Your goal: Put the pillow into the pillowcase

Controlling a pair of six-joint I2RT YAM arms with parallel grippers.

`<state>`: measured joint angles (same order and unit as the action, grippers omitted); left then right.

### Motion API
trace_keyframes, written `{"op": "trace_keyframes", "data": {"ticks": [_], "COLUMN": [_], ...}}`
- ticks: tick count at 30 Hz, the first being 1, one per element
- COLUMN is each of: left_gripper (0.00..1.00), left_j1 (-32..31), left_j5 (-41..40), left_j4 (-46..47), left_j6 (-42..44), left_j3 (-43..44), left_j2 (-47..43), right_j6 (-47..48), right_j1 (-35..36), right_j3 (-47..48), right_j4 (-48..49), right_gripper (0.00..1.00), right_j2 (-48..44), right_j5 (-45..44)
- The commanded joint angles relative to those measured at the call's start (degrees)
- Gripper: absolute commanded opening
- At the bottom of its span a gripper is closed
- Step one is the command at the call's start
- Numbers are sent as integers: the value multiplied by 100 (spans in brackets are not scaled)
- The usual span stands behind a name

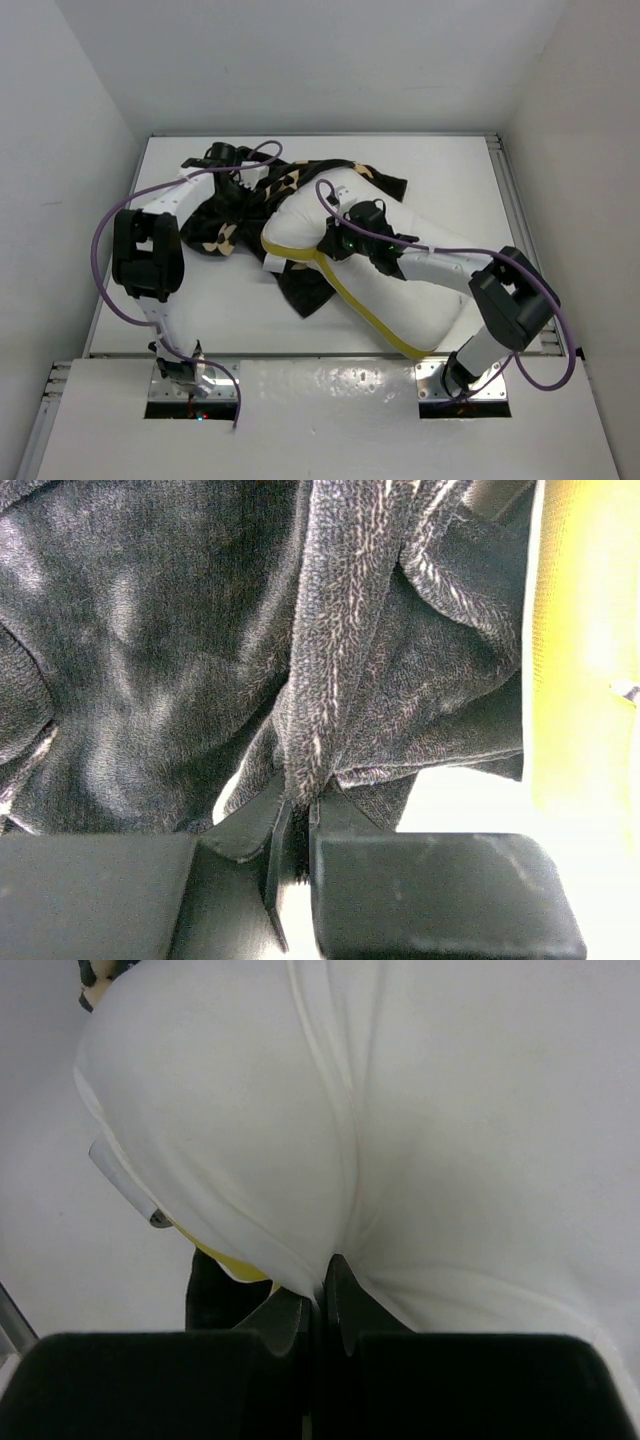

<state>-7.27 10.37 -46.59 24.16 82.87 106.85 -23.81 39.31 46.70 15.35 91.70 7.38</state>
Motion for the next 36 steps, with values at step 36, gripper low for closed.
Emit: {"op": "trace_keyframes", "data": {"ticks": [36], "left_gripper": [0], "left_j1": [648], "left_j5": [132], "left_j4": [62], "left_j6": [168], "left_j3": [45], "left_j2": [-357], "right_j6": [-1037], "right_j1": [-511], "right_j3": [340], "right_j4": [1408], "right_gripper": [0], "right_j2": [647], "right_j5": [773]}}
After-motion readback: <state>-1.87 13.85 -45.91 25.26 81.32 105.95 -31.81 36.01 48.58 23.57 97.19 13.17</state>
